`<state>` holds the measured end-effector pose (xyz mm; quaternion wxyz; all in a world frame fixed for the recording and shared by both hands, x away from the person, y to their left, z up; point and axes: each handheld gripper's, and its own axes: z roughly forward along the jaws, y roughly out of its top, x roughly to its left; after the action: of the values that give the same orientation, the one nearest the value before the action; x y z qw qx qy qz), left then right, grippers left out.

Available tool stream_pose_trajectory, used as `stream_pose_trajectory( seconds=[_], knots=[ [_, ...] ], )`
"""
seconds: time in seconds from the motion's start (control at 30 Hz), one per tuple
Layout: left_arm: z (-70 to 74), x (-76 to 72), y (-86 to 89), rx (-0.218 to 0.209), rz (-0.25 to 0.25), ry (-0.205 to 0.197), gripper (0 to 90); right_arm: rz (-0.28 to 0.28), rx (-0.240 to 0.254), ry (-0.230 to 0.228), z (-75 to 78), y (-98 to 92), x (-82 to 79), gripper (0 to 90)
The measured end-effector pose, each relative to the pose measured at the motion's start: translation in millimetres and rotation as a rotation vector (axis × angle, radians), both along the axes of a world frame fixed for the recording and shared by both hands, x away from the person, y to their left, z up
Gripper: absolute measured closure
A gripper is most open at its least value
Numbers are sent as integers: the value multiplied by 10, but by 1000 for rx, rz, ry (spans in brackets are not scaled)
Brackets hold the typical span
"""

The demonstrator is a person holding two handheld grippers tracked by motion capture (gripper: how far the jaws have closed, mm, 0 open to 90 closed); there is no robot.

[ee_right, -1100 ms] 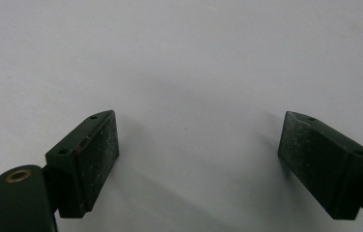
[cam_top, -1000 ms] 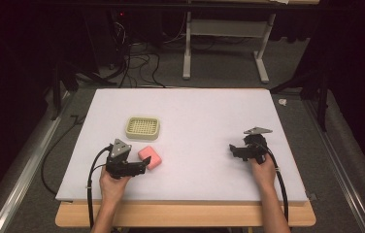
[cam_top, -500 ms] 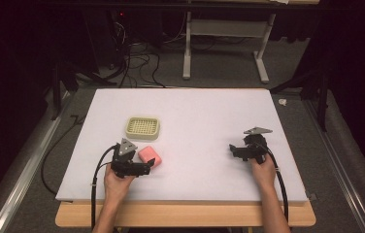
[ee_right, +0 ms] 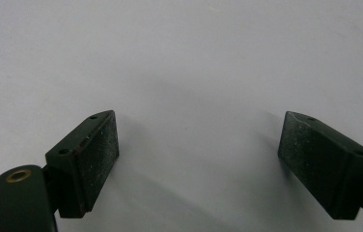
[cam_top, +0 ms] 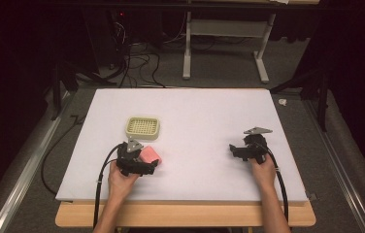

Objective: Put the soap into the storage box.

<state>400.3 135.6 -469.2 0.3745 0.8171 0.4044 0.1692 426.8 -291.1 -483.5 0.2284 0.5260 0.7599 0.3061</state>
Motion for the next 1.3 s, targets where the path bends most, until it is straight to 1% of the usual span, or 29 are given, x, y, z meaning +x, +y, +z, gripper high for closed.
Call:
stream_pose_trajectory(
  seconds=[0.1, 0.2, 0.27, 0.33, 0.43, 0.67, 0.83, 1.07, 1.13, 1.17, 1.3],
  knots=[
    [-29, 21, -18, 6, -1, 5, 18, 0, 0, 0, 0, 1, -1, 151],
    [-67, 38, -40, 23, -5, 13, 17, 0, 0, 0, 0, 1, -1, 151],
    [-92, 57, -48, 27, -10, 20, 17, 0, -1, 0, 0, 1, -1, 151],
    [-110, 70, -54, 23, -9, 24, 12, 0, 0, 0, 0, 1, -1, 151],
    [-129, 87, -61, 30, -7, 32, 12, 0, 0, 0, 0, 1, -1, 151],
    [-176, 99, -97, 53, -12, 47, 38, 0, 0, 0, 0, 1, -1, 151],
    [-173, 98, -95, 51, -12, 47, 61, 0, 0, 0, 0, 1, -1, 151],
    [-171, 98, -97, 57, -13, 48, 67, 0, 1, -2, -1, 1, -1, 151],
    [-161, 87, -97, 55, -17, 42, 97, -1, 1, -2, -1, 2, -1, 151],
    [-157, 82, -98, 56, -19, 38, 130, -1, 0, -2, -1, 1, -1, 151],
    [-157, 82, -97, 54, -18, 39, 136, -1, 1, -2, -1, 1, -1, 151]
  ],
)
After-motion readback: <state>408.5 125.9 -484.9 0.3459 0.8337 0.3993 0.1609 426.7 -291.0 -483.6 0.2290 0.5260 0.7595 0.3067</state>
